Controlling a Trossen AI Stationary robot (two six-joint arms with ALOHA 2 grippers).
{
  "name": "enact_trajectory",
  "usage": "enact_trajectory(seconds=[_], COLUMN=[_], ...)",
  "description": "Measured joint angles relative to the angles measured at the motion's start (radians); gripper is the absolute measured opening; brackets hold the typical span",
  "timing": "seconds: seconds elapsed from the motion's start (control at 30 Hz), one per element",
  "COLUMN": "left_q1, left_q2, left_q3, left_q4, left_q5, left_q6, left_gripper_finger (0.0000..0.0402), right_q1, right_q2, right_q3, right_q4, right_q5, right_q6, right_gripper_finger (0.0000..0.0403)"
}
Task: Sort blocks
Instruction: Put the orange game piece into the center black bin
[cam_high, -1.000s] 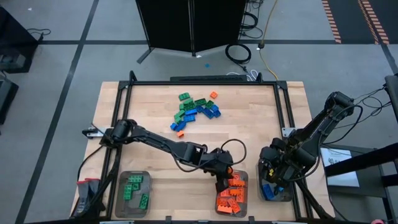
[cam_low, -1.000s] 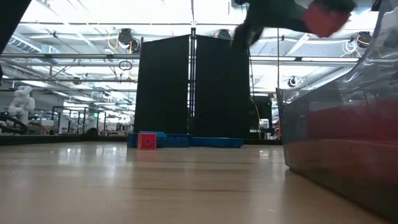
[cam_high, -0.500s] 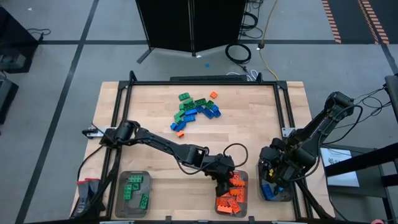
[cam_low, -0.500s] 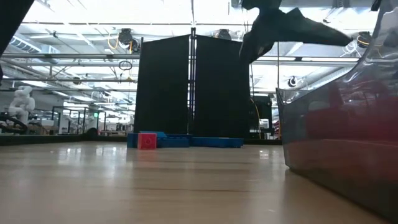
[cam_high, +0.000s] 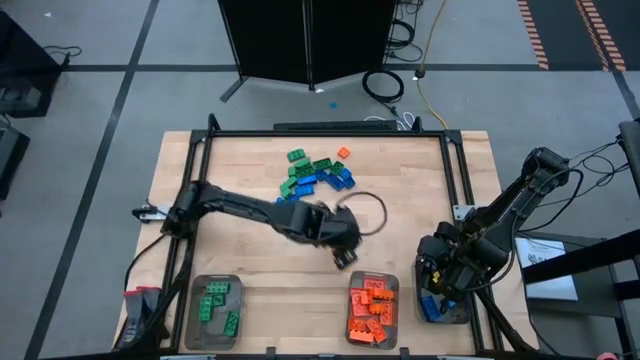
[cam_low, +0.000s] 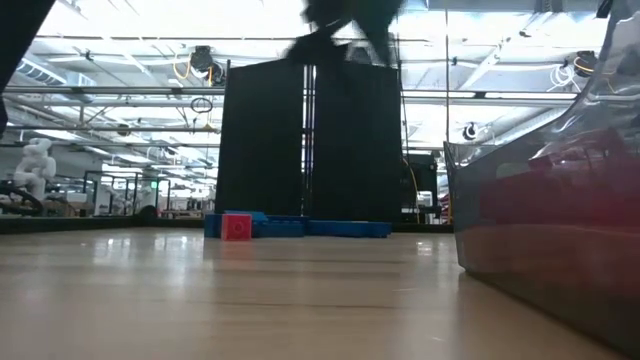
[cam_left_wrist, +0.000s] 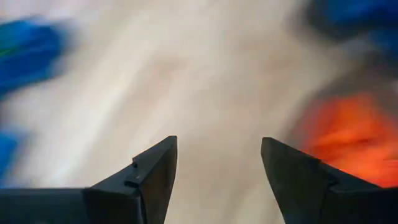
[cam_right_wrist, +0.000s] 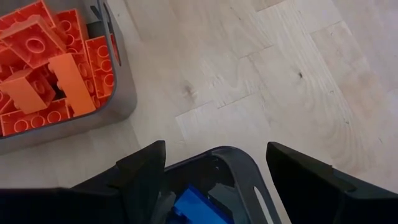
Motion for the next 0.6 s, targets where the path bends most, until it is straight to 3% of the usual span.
enact_trajectory(seconds=[0.13,0.23,0.4,0.6], left_q1=[0.038,0.078,0.146,0.213], left_q2=[-0.008,-0.007,-0.011,-0.012], left_q3=[-0.011,-0.081,-0.217,-0.332], left_q4=[-0.336,-0.447,-0.393,-0.257], left_q5=[-0.059,-0.075,-0.073,0.030], left_q6=[-0.011,-0.004,0.042,0.095], left_gripper_finger=[0.0236,0.0237,0.0237,0.0237], right_q1=[0.000,0.000,0.000,0.000], right_q2=[0.000,0.000,0.000,0.000], right_q3=[0.000,0.000,0.000,0.000], right_q4=[0.000,-0.004,-0.008,-0.006], right_q5=[0.001,0.001,0.001,-0.003], right_q6=[0.000,-0.003,-0.003,0.005], right_gripper_finger=[0.0274,0.0274,0.0274,0.0274])
